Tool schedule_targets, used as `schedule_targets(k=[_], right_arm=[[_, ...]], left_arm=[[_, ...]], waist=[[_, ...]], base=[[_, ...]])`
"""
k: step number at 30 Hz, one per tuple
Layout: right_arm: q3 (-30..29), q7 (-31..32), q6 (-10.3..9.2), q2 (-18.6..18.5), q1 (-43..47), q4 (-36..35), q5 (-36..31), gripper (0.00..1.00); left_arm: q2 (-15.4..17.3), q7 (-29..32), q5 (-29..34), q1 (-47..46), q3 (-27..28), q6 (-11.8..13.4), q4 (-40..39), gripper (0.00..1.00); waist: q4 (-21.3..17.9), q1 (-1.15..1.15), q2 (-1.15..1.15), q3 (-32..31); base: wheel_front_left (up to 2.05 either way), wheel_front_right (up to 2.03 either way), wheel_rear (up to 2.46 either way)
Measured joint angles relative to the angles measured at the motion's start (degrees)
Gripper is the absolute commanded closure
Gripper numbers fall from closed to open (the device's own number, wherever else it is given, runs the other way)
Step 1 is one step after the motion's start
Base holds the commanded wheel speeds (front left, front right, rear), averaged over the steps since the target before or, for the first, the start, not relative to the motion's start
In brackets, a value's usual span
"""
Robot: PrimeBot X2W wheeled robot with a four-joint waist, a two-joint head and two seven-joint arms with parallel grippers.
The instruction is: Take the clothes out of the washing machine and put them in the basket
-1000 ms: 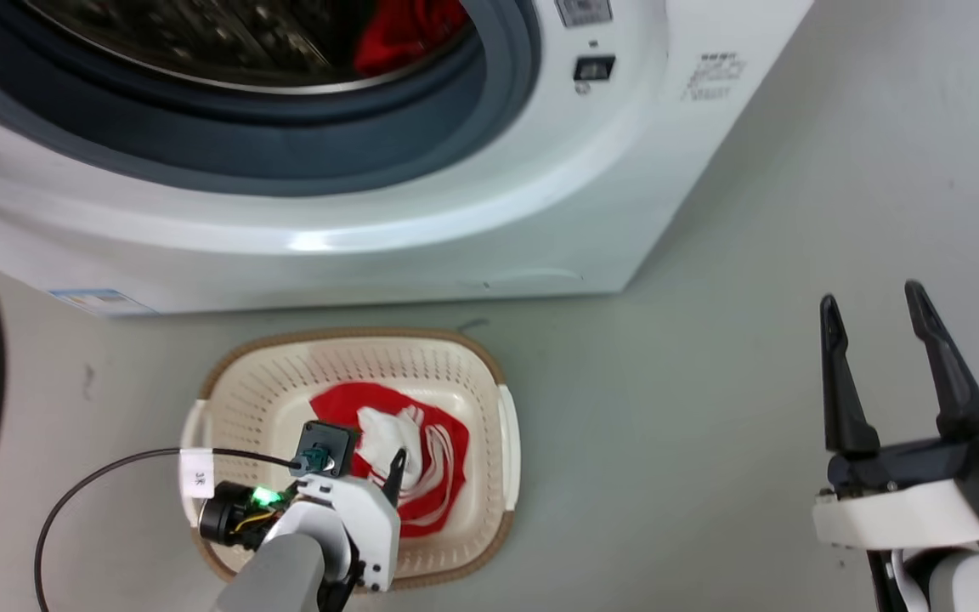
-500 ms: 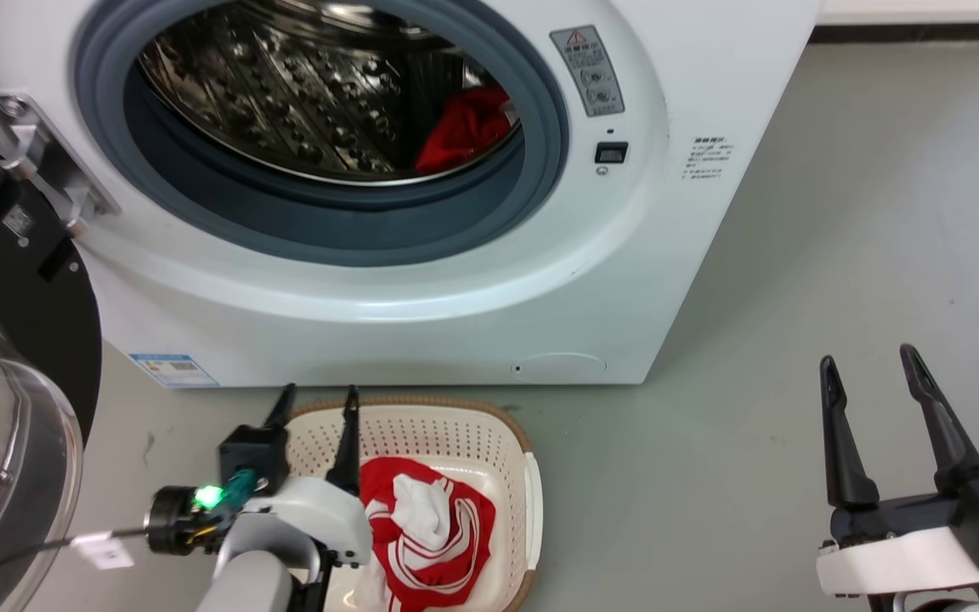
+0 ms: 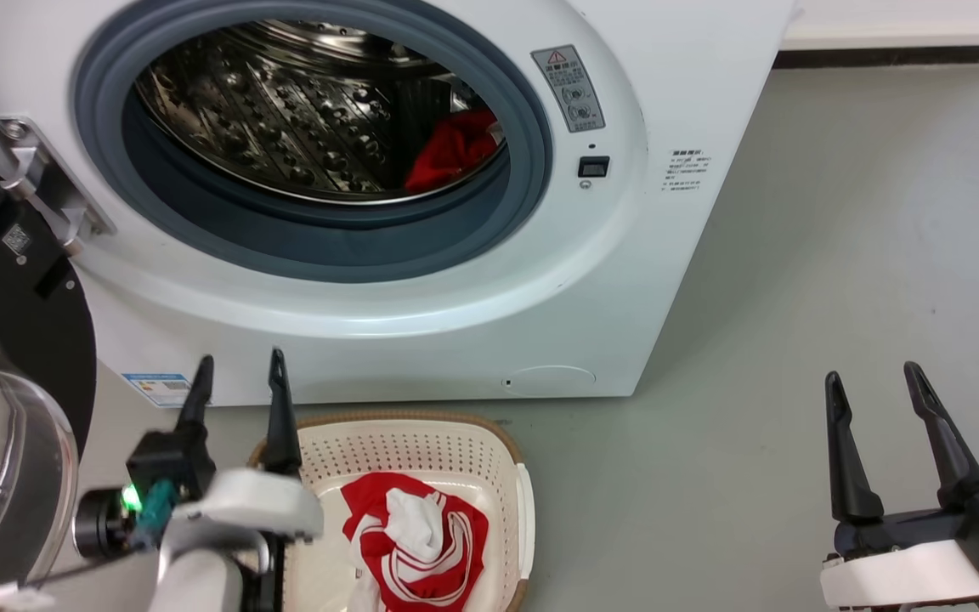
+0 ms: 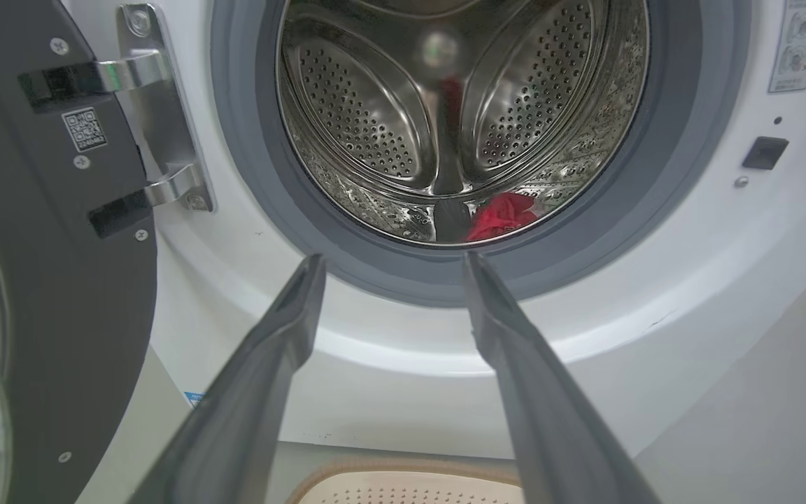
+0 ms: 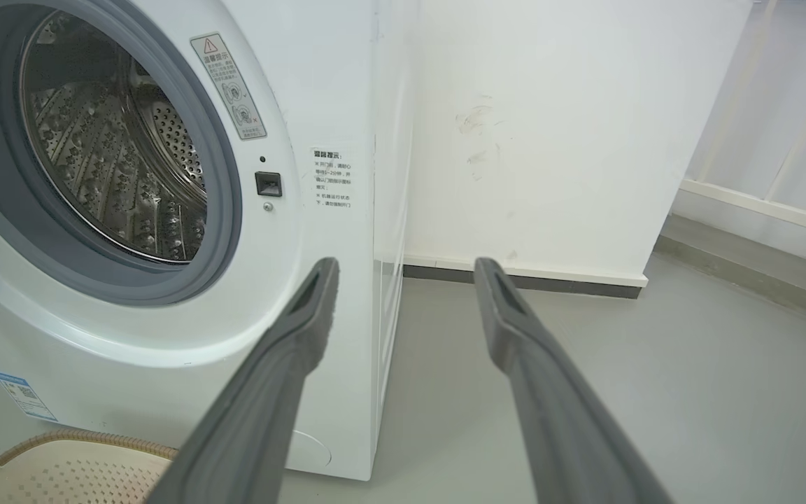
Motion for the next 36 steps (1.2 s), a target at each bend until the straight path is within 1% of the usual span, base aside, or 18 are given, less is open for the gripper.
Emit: schedule_targets(k=[5, 10, 16, 20, 23, 26, 32, 36], right_arm=[[0.2, 0.0, 0.0, 0.0, -1.6, -0.3, 0.5, 0.0], [1.3, 0.0, 0.0, 0.0, -3.9, -0.5, 0.8, 0.0], [2.4, 0.0, 0.0, 0.0, -7.4, -0.7, 1.8, 0.0], [2.9, 0.0, 0.0, 0.0, -9.5, -0.8, 2.7, 0.0], [3.3, 0.0, 0.0, 0.0, -10.7, -0.8, 3.6, 0.0], [3.3, 0.0, 0.0, 0.0, -11.9, -1.0, 4.2, 0.0], [3.9, 0.0, 0.0, 0.0, -13.6, -1.3, 5.0, 0.0], [4.2, 0.0, 0.0, 0.0, -14.5, -1.5, 5.3, 0.0]], left_arm=[[0.3, 0.0, 0.4, -7.4, 0.7, -2.7, 5.3, 0.0], [2.7, 0.4, 1.5, -19.2, -0.4, -5.2, 14.6, 0.0], [5.9, 4.5, 2.9, -36.0, -2.7, -8.3, 26.0, 0.0], [7.4, 7.8, 3.0, -45.9, -4.2, -9.8, 32.3, 0.0], [8.6, 10.9, 3.5, -51.9, -6.0, -10.7, 36.2, 0.0], [9.4, 14.0, 3.8, -58.0, -7.6, -11.1, 39.8, 0.0], [10.3, 21.4, 3.2, -67.7, -11.1, -11.6, 45.4, 0.0], [10.4, 26.8, 0.4, -72.5, -13.3, -11.6, 48.3, 0.0]], waist=[[-0.7, 0.01, 0.0, 2.2], [-1.8, 0.01, 0.0, 5.6], [-3.9, 0.02, 0.0, 10.6], [-5.6, 0.02, 0.0, 14.2], [-7.0, 0.02, 0.0, 16.7], [-8.3, 0.02, 0.0, 19.2], [-10.5, 0.02, 0.0, 23.7], [-11.6, 0.02, 0.0, 26.4]], base=[[0.0, 0.0, 0.0], [0.0, 0.0, 0.0], [0.0, 0.0, 0.0], [0.0, 0.0, 0.0], [0.0, 0.0, 0.0], [0.0, 0.0, 0.0], [0.0, 0.0, 0.0], [0.0, 0.0, 0.0]])
